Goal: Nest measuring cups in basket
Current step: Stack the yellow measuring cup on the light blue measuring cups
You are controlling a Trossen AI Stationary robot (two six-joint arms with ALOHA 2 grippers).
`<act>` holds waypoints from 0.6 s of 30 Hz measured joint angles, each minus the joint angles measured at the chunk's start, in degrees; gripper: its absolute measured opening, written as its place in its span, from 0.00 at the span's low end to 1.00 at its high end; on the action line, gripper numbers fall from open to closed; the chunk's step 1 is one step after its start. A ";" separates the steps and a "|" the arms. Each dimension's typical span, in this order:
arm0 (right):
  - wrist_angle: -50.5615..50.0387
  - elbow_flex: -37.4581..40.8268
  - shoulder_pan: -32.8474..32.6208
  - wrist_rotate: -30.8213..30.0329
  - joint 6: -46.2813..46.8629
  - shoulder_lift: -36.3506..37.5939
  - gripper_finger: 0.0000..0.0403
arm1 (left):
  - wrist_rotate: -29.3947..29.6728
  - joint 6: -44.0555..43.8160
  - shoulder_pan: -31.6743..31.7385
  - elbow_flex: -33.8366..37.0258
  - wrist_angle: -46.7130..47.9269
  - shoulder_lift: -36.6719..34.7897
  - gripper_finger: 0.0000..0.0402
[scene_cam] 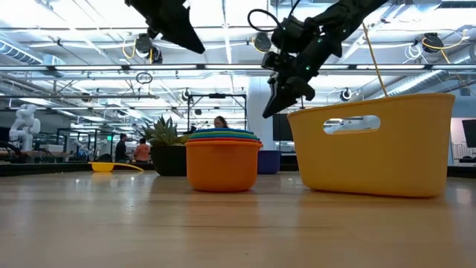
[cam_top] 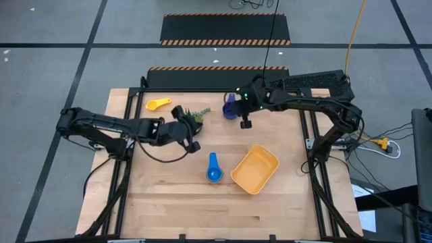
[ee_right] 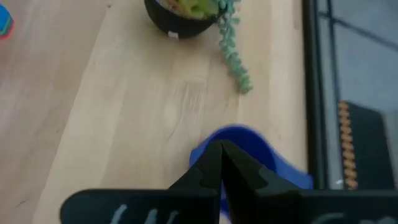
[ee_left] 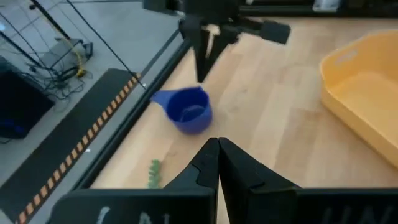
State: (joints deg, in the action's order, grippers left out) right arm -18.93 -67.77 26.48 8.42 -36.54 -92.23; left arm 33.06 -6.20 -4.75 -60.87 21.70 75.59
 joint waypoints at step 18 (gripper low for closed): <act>4.33 0.06 4.59 2.32 11.15 2.39 0.25 | -20.50 -2.23 28.40 18.45 -30.88 -10.22 0.06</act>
State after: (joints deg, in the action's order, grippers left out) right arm -14.60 -67.71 31.07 10.74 -25.39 -89.84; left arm 12.56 -8.43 23.65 -42.42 -9.18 65.38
